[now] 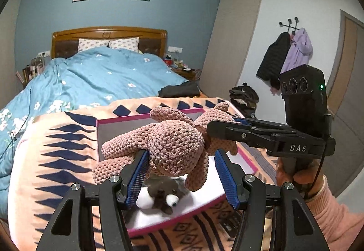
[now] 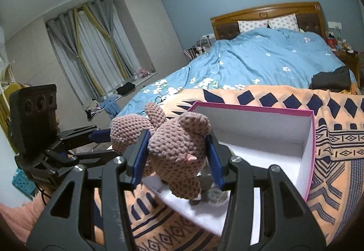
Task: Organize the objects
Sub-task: 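Carry the pink bunny into the magenta box and open both grippers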
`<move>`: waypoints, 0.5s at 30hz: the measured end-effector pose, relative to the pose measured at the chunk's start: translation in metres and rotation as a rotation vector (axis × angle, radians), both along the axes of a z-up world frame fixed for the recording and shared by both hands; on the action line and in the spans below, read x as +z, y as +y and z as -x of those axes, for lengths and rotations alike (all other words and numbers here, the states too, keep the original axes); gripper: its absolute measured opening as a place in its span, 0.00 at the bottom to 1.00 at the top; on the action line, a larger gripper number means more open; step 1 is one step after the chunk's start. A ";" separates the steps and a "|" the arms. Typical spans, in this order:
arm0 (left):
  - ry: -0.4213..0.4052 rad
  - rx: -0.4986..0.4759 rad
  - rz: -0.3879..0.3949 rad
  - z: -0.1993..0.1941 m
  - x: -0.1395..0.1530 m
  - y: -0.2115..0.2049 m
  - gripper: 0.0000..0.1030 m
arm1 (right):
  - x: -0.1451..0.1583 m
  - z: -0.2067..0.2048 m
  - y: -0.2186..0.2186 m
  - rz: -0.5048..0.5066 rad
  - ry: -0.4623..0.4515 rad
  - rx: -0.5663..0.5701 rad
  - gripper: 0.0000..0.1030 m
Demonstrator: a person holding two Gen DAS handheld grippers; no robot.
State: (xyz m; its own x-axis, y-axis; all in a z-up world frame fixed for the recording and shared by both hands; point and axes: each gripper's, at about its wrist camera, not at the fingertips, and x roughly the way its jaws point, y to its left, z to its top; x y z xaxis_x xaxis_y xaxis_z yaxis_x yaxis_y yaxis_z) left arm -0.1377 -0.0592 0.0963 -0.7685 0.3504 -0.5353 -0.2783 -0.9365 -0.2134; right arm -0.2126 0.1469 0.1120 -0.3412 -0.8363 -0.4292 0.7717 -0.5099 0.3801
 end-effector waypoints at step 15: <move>-0.129 0.061 0.037 0.088 -0.034 -0.015 0.59 | -0.030 0.084 -0.038 -0.087 -0.131 -0.051 0.49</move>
State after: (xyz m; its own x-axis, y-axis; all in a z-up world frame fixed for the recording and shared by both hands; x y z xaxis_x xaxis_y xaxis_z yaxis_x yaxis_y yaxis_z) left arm -0.2260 -0.0739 0.0625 -0.7118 0.2829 -0.6429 -0.1928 -0.9589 -0.2084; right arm -0.2966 0.1090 0.0824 -0.3190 -0.7771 -0.5426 0.6905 -0.5827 0.4286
